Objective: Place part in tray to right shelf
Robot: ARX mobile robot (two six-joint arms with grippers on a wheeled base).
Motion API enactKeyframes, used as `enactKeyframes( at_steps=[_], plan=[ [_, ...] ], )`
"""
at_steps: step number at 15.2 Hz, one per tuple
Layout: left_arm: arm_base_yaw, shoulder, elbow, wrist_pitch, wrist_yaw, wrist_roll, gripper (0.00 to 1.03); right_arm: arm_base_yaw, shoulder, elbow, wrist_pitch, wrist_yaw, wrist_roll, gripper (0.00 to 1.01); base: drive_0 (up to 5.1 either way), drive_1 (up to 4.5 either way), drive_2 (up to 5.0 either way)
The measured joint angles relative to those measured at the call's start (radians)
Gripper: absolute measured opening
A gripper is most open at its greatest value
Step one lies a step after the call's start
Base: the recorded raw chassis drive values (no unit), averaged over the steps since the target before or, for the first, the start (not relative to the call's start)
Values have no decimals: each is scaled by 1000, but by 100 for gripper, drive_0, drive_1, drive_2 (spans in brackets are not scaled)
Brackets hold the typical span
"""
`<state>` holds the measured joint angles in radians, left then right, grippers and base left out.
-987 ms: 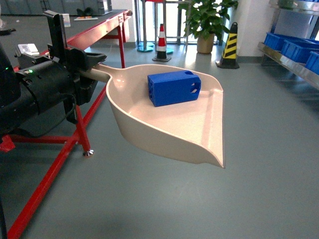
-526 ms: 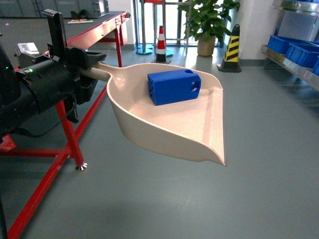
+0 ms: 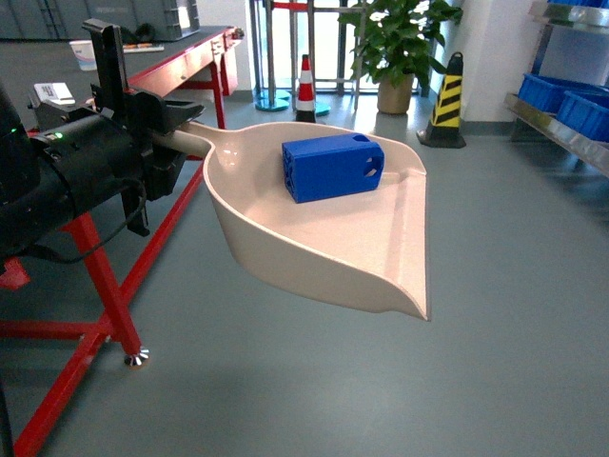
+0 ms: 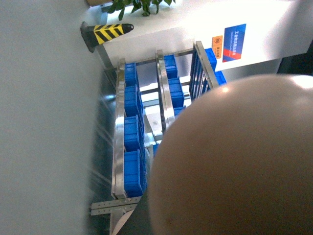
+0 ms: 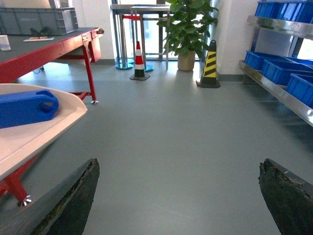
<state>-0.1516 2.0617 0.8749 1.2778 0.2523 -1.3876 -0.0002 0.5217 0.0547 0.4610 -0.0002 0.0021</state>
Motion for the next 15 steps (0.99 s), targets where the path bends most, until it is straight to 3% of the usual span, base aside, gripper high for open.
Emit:
enactKeyframes(
  at_steps=[11,15],
  plan=[
    [0,0,0,1,-2,0,14,0,0,0,1,0,0,98,8,391,-375],
    [13,0,0,7,-13,0,14,0,2,0,3,0,0,98,-120,-120,-120]
  ],
)
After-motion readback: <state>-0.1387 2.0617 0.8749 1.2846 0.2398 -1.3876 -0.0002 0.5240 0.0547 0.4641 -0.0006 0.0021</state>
